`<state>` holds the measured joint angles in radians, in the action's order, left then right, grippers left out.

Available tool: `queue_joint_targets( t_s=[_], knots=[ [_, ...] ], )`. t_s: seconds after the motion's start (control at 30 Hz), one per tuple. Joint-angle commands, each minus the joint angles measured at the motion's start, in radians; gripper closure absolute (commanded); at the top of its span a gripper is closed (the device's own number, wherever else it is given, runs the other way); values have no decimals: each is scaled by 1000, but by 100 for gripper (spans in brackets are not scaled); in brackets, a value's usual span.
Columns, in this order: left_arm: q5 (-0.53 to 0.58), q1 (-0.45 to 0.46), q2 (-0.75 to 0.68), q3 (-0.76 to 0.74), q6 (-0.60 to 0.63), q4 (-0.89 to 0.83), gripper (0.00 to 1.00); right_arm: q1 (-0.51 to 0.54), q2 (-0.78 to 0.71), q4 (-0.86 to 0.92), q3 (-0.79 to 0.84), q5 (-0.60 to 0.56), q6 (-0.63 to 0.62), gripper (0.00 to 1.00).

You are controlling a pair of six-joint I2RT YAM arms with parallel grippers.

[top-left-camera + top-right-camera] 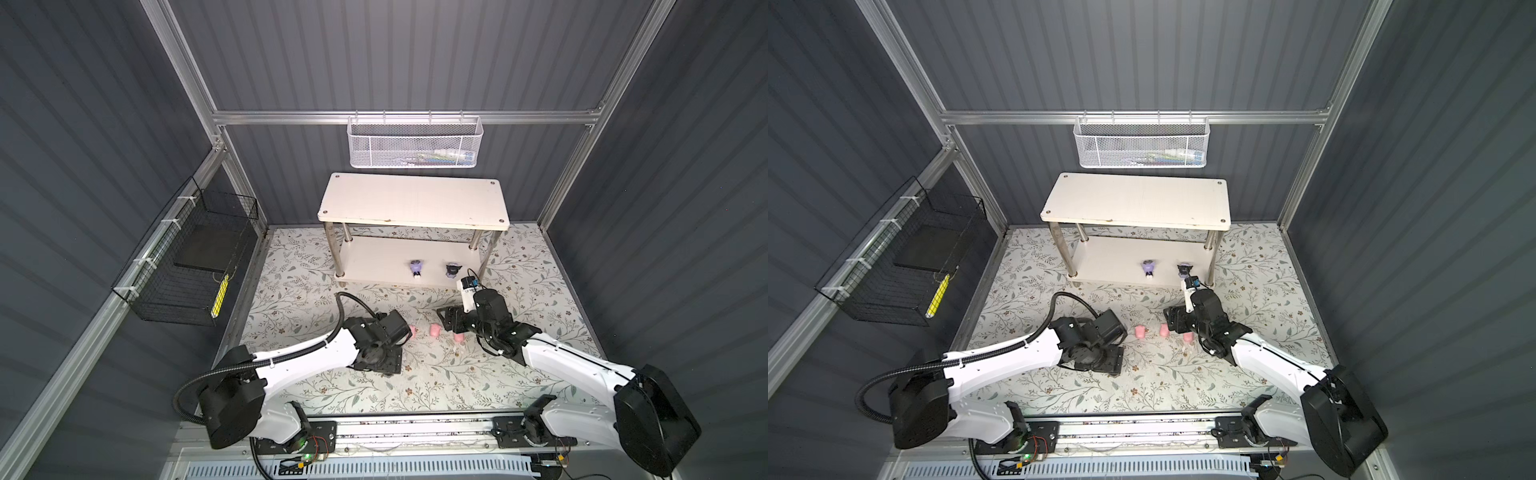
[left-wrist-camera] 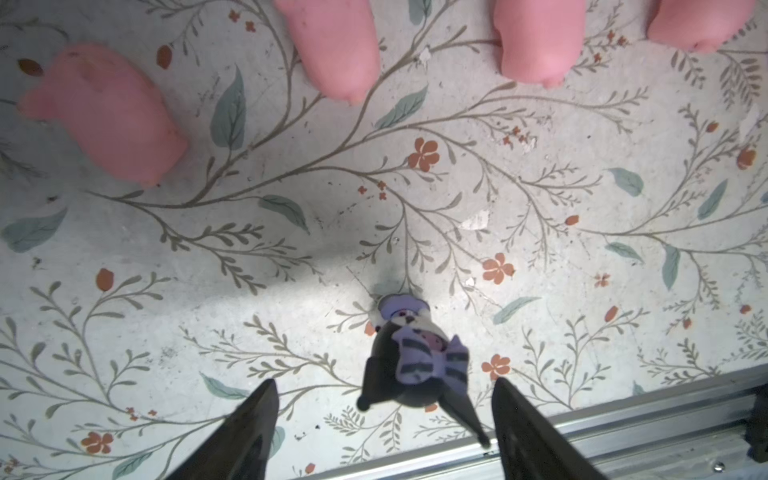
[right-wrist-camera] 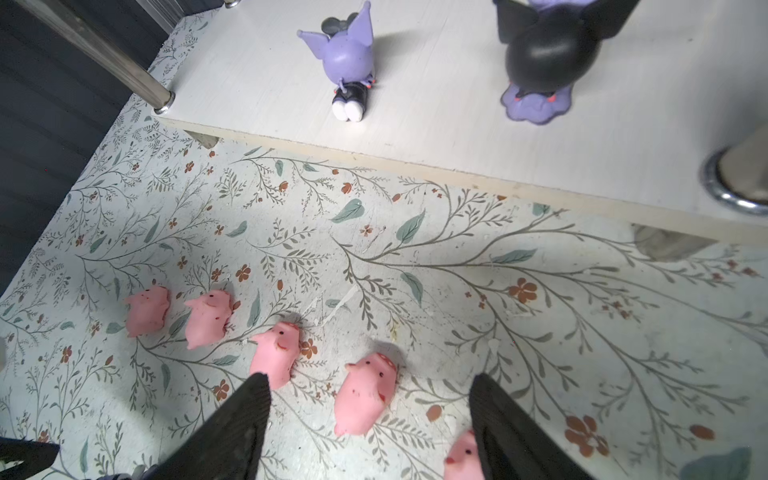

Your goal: Place and organize the plastic toys onto the shelf

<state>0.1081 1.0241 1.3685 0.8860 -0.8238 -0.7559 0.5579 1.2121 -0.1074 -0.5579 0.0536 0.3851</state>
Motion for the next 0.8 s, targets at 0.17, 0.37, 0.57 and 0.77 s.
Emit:
queue_joint_targets(
  t_s=[0.17, 0.37, 0.57, 0.77],
  knots=[
    [87, 46, -128, -142, 71, 193, 15, 0, 8, -3, -36, 12, 8, 22],
    [96, 59, -152, -204, 131, 306, 13, 2, 5, 2, -36, 7, 13, 23],
    [99, 63, -125, -220, 128, 353, 13, 4, 4, 7, -35, 0, 15, 22],
    [113, 92, -159, -284, 105, 395, 13, 6, 16, 1, -34, 0, 18, 22]
  ],
)
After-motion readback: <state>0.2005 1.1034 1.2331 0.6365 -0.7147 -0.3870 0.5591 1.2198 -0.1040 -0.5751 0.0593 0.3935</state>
